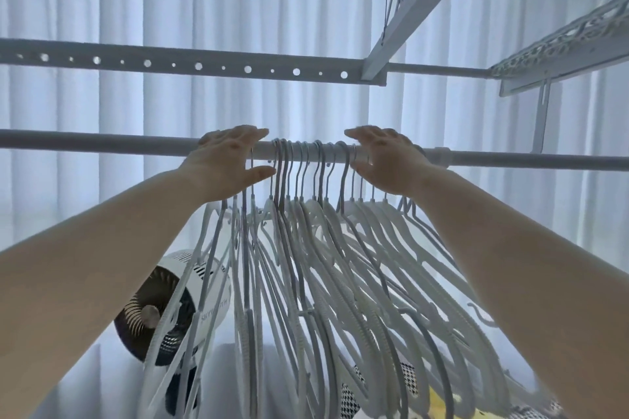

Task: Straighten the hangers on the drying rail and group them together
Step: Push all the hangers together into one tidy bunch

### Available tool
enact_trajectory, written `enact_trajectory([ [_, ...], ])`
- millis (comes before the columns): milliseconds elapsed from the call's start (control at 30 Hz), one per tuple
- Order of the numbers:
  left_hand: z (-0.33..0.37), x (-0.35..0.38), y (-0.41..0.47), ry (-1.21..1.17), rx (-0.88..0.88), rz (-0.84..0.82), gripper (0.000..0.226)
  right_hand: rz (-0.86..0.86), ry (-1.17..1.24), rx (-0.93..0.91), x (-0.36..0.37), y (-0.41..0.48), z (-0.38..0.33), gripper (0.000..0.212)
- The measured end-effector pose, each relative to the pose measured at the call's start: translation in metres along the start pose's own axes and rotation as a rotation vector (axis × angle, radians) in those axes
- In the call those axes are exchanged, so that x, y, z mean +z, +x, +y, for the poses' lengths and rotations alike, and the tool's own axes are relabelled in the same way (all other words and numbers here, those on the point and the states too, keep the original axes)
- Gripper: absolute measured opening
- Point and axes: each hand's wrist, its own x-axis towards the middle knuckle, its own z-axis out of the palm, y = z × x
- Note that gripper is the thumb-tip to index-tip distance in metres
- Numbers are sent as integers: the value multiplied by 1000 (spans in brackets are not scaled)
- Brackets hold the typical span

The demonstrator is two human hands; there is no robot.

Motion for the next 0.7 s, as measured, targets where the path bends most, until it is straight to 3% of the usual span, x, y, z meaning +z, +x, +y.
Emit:
enact_trajectory([
  [267,16,0,22,130,-5,-67,62,2,32,-163,6,21,-42,53],
  [467,13,2,26,105,-8,-32,55,-28,7,-159,15,26,-48,45],
  [700,12,2,26,28,2,-43,76,-36,17,-148,17,23,-38,54],
])
